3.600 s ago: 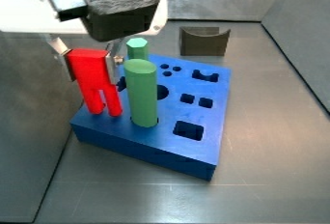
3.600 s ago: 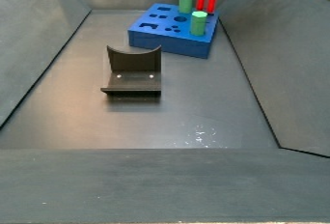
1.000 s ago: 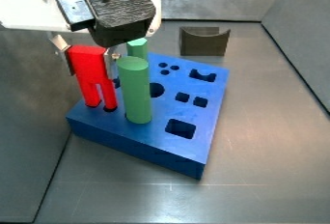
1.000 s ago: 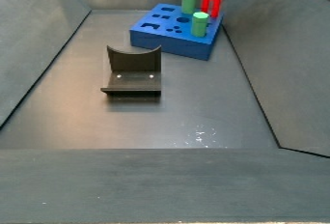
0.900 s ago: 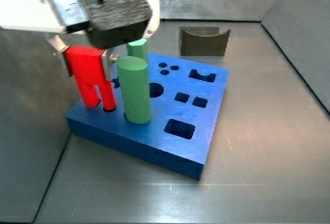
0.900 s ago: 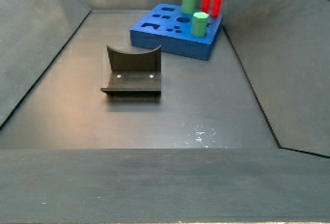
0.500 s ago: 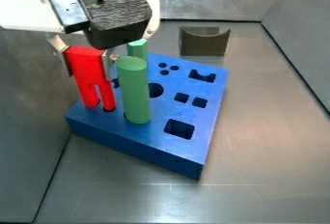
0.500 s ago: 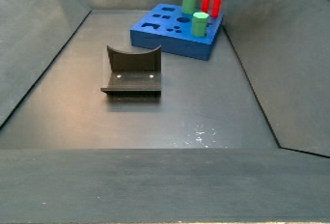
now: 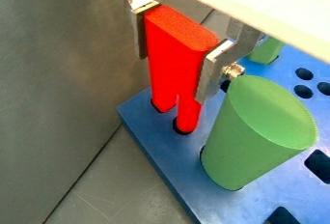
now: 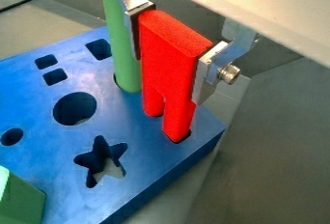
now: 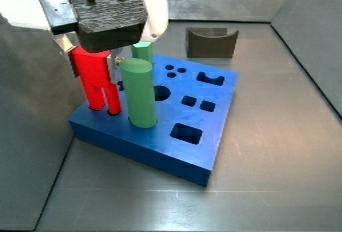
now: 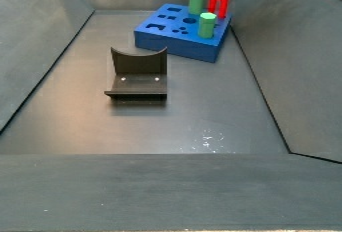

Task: Pick up the square-circle object. Move up. Place the square-circle object on the fixture. Regrasp the square-circle object. Rotate the square-circle object. Move to above the board. Insert the square-circle object.
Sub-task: Insert the square-circle object.

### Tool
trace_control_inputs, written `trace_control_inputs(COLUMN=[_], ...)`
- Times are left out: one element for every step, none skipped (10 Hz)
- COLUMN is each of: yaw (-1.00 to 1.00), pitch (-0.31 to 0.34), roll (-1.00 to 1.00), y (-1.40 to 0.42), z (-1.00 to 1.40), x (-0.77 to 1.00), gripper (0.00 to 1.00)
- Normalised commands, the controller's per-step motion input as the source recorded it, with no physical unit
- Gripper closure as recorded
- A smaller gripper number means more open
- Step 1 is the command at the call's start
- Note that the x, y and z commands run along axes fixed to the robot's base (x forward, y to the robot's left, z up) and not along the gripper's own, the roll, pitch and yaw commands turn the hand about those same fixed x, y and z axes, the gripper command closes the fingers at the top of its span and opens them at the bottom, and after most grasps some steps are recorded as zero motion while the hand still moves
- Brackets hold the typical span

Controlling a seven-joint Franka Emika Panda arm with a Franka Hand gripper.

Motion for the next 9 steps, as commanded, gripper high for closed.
trace_control_inputs(yaw=[0.00, 0.00, 0.11, 0.09, 0.07, 0.06, 0.01, 0.00, 0.00], pitch=[0.000, 0.000, 0.000, 0.053, 0.096, 0.091, -0.020, 0.000, 0.000], roll=[0.00, 0.04, 0.15, 0.19, 0.22, 0.26, 0.02, 0.01, 0.11], y=[0.00, 0.01, 0.07, 0.07, 0.04, 0.00, -0.04, -0.13, -0.18], z=[-0.02, -0.14, -0.23, -0.24, -0.22, -0.20, -0.05, -0.15, -0.17], x=[0.00, 0.00, 0.00, 0.00, 0.00, 0.00, 0.00, 0.19, 0.09], gripper=[1.00, 1.00, 1.00, 1.00, 1.00, 1.00, 1.00, 1.00, 1.00])
